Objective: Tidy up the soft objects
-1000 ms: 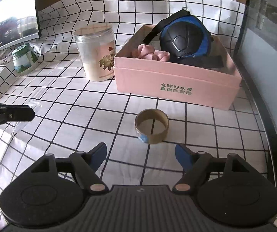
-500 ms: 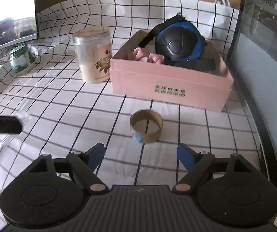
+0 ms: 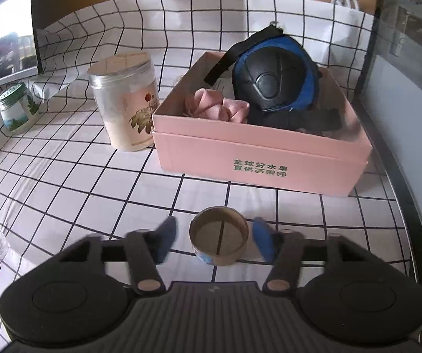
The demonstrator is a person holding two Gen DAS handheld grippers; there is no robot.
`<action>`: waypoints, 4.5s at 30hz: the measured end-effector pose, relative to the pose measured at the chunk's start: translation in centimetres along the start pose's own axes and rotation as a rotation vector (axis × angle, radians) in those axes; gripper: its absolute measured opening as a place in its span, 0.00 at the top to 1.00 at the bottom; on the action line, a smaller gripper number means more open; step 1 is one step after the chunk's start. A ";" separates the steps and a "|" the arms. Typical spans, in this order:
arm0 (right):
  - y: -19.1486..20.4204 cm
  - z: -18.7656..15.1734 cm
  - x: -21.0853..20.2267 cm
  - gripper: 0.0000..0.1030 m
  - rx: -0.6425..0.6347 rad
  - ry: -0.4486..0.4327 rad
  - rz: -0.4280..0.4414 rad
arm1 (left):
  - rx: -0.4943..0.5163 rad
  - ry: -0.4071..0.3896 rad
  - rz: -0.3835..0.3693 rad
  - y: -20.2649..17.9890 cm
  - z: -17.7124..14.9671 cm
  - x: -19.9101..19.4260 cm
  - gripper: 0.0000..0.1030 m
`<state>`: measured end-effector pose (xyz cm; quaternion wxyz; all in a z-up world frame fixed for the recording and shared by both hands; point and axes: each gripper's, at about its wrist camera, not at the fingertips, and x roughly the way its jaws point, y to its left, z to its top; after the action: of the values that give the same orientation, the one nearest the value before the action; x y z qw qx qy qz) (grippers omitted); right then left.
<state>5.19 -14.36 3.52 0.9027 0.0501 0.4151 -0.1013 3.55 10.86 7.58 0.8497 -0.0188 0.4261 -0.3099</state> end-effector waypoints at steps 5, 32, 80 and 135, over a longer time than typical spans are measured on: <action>-0.5 -0.2 -1.4 0.58 0.007 0.001 0.022 | 0.010 0.011 -0.027 -0.5 0.3 0.7 0.86; -5.6 -3.8 -11.5 0.58 0.102 -0.089 -0.042 | 0.238 -0.185 -0.098 -11.9 20.1 14.9 0.84; -0.9 5.4 -4.4 0.14 -0.037 -0.137 -0.010 | 0.038 0.037 0.221 0.9 1.9 5.7 0.79; -6.9 -5.6 -2.4 0.00 -0.037 -0.133 0.027 | -0.027 -0.185 0.475 -11.8 -3.0 9.7 0.21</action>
<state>-2.02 -19.74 1.65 0.9304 0.0323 0.3551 -0.0847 -0.35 -3.25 2.26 0.9337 0.0423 0.3432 -0.0927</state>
